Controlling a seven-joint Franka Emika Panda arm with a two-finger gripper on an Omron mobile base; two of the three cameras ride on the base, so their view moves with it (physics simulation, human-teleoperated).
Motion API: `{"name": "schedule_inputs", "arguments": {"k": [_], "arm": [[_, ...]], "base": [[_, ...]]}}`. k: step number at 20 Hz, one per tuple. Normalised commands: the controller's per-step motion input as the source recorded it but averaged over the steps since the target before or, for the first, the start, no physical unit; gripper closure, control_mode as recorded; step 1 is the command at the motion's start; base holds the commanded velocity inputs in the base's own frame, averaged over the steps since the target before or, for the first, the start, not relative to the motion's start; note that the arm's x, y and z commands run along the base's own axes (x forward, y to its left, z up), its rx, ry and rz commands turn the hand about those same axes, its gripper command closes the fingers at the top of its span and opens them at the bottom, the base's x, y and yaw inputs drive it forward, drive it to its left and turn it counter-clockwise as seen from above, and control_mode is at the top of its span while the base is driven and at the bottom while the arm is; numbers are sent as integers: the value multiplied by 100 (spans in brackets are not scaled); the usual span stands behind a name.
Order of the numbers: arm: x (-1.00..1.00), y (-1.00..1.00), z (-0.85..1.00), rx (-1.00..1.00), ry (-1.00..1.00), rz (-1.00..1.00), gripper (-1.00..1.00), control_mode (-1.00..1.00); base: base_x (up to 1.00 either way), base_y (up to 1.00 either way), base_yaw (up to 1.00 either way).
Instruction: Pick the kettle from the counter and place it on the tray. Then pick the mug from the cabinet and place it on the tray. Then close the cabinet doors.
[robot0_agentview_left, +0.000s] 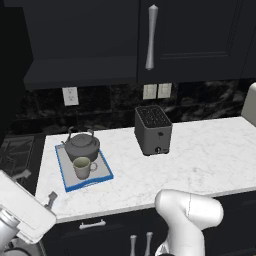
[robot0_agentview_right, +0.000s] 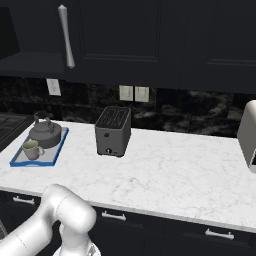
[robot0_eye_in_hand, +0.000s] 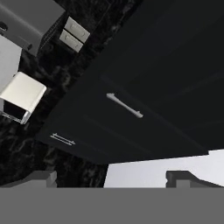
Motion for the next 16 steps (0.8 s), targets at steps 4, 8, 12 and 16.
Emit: {"name": "schedule_inputs", "arguments": {"k": [4,8,12,16], "arm": [[8,53,-5,-12,4,0,-100,-100],[0,55,33,-7,0,0,-100,-100],[0,52,39,-4,0,0,-100,-100],[0,31,46,0,2,0,-100,-100]], "base": [[0,0,0],[0,0,0],[0,0,0],[0,0,0]]}}
